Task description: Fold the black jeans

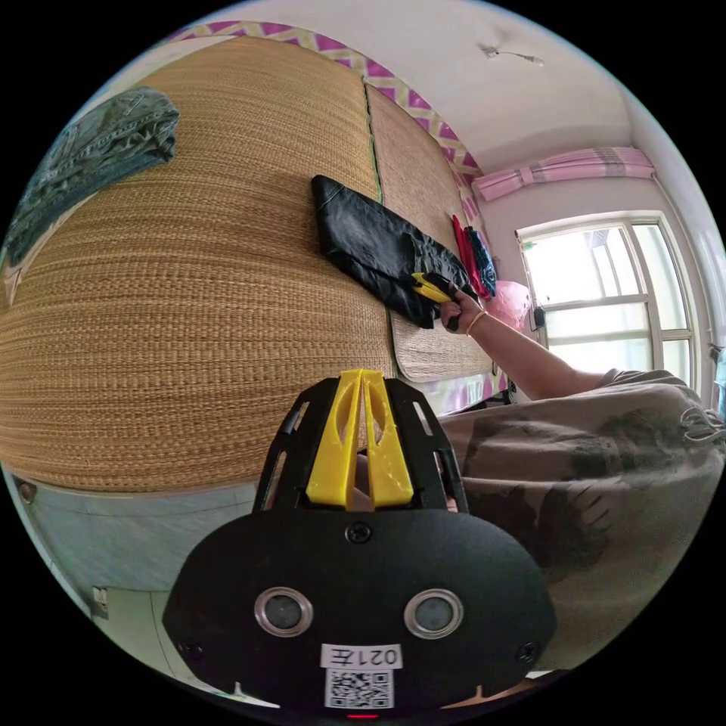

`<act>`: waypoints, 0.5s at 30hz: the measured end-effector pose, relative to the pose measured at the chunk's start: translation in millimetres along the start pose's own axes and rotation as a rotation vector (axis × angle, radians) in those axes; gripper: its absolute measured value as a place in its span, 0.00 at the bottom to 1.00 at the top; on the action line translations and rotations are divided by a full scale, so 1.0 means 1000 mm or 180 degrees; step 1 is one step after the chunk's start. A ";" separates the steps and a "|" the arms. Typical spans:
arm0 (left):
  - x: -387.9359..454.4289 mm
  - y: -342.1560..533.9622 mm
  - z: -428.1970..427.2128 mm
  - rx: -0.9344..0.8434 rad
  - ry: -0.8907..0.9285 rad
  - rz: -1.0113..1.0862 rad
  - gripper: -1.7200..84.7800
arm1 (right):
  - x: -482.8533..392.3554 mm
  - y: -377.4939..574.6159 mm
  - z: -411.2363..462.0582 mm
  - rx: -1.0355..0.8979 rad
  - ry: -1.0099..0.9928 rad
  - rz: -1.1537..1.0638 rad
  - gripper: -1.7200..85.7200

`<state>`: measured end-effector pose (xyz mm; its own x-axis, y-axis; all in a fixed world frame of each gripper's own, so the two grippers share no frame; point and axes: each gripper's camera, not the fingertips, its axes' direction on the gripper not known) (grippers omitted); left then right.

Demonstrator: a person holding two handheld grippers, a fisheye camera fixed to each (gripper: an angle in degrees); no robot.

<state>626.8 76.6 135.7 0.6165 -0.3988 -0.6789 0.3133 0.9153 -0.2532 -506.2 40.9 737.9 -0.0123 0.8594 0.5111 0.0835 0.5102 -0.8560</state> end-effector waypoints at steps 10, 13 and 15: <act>-0.093 0.026 -0.062 0.0017 0.0245 -0.0086 0.01 | -0.248 0.100 0.069 0.0072 0.0602 -0.2191 0.06; -0.109 0.035 -0.084 0.0069 0.0296 -0.0109 0.01 | -0.311 0.139 0.159 -0.0213 0.0676 -0.2695 0.06; -0.115 0.043 -0.100 0.0115 0.0297 -0.0131 0.01 | -0.334 0.159 0.222 -0.0453 0.0726 -0.2895 0.06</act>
<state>497.0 168.0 134.0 0.5332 -0.4275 -0.7301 0.3640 0.8949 -0.2582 -710.3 -157.8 413.6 0.0614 0.0995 0.9931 0.2587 0.9594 -0.1121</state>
